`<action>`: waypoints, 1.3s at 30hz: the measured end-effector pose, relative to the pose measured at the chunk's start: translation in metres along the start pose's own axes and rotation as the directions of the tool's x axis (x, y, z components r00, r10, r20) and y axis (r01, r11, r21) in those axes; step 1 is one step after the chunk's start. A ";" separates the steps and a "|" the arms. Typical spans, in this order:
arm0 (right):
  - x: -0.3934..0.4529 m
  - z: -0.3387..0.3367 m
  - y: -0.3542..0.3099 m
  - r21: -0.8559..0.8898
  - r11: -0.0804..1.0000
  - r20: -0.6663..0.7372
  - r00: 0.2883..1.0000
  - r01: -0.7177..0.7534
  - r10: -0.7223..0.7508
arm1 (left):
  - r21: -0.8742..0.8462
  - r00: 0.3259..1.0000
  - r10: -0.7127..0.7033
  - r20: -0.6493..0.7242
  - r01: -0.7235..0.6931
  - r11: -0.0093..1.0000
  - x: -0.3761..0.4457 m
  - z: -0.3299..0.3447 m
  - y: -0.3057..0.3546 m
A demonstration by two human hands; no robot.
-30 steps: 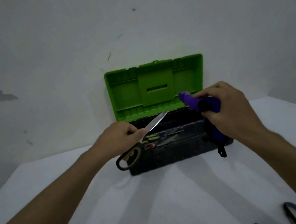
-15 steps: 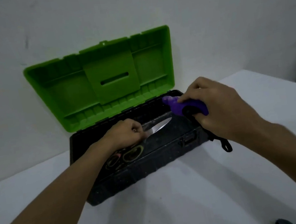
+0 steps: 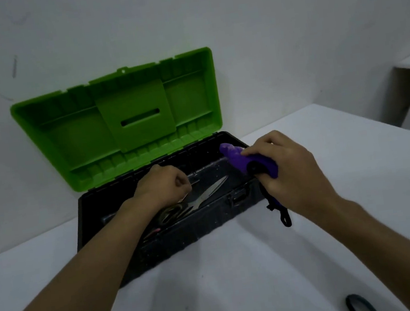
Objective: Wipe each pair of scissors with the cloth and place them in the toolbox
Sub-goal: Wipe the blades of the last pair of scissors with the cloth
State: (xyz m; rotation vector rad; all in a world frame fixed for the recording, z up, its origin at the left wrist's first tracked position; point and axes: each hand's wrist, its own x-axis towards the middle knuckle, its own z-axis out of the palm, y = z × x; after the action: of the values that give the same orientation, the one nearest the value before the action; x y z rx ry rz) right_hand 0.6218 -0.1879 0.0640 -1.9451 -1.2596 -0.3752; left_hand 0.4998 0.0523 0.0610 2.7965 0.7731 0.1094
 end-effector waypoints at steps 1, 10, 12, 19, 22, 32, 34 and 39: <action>-0.006 -0.003 -0.001 -0.009 1.000 -0.024 1.000 0.010 -0.010 | -0.026 0.997 0.012 -0.080 -0.014 1.000 -0.008 -0.005 0.005; -0.098 -0.054 -0.013 -0.003 0.997 -0.057 0.995 -0.078 0.078 | -0.203 0.895 0.224 -0.387 -0.320 0.926 -0.145 0.019 0.100; -0.125 -0.065 -0.014 -0.062 0.994 -0.063 0.994 -0.095 0.091 | -0.290 0.930 0.320 -0.182 -0.362 0.886 -0.170 0.040 0.116; -0.197 -0.081 -0.018 -0.138 0.980 -0.108 0.986 -0.142 0.128 | -0.209 0.842 0.503 0.194 -0.465 0.860 -0.212 0.084 0.153; -0.211 -0.084 -0.022 -0.137 0.981 -0.131 0.984 -0.141 0.123 | -0.149 0.840 0.495 0.221 -0.473 0.869 -0.220 0.086 0.162; -0.172 -0.064 -0.076 0.039 0.999 -0.169 0.985 0.037 -0.030 | -0.700 0.984 0.076 0.160 0.059 0.711 -0.268 0.046 0.089; -0.160 -0.045 -0.093 0.075 0.992 -0.158 0.983 0.102 -0.090 | -0.798 0.991 -0.020 0.129 0.116 0.592 -0.283 0.039 0.064; -0.144 0.015 -0.136 0.023 0.949 -0.125 0.943 0.314 -0.309 | -0.909 0.981 -0.183 0.065 0.134 0.394 -0.316 0.037 0.013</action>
State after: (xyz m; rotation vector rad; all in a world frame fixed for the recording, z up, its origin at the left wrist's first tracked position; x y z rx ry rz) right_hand 0.4334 -0.2405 0.0273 -1.6604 -1.4861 -0.6106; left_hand 0.2405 -0.1289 0.0254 1.6308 0.6773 0.4264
